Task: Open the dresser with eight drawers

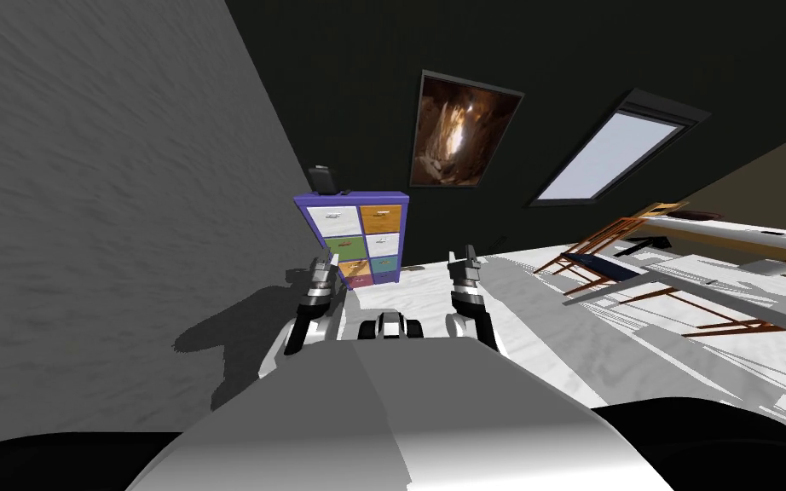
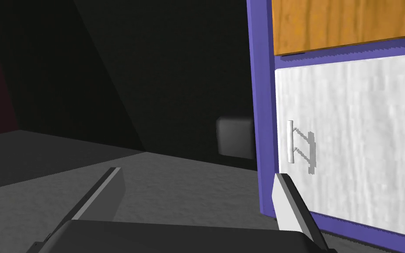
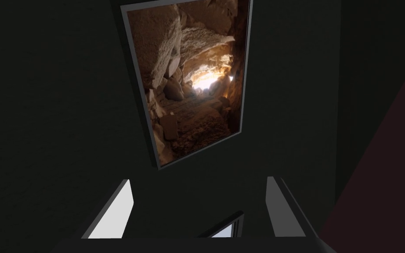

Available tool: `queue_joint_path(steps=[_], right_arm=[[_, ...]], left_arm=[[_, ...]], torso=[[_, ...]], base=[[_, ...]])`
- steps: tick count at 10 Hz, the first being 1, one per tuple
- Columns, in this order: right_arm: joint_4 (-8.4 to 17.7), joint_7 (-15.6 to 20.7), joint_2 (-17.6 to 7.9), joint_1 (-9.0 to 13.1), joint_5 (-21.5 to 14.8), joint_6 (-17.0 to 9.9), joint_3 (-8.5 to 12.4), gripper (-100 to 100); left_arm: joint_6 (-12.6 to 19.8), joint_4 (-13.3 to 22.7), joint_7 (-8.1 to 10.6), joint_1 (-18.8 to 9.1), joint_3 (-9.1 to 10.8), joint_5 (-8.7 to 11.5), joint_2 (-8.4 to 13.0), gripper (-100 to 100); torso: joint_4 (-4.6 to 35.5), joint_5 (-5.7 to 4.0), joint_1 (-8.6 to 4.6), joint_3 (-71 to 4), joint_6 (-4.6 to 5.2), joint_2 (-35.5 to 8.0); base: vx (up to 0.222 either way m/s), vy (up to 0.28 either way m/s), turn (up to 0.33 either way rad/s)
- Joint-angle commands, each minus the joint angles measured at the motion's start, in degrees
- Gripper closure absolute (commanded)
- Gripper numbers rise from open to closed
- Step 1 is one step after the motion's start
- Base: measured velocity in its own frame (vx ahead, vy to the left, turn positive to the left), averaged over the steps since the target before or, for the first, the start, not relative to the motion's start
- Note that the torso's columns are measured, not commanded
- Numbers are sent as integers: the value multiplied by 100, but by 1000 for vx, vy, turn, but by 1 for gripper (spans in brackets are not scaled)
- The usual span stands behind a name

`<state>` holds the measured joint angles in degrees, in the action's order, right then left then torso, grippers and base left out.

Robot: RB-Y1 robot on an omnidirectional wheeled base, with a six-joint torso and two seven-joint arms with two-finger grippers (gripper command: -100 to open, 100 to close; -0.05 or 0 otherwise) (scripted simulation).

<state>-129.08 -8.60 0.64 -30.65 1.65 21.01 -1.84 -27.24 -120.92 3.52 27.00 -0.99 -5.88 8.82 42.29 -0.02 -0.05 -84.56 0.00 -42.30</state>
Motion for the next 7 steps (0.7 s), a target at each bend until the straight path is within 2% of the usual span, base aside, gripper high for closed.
queue_joint_path(steps=[1,7], right_arm=[[0,0,0,0,0,0,0,0],[0,0,0,0,0,0,0,0]], left_arm=[[-90,395,-27,-99,16,20,75,-100],[-305,1247,-64,-303,72,73,187,-100]], torso=[[0,0,2,1,0,0],[0,3,10,0,0,-1]], base=[[115,-75,11],[115,-68,10]])
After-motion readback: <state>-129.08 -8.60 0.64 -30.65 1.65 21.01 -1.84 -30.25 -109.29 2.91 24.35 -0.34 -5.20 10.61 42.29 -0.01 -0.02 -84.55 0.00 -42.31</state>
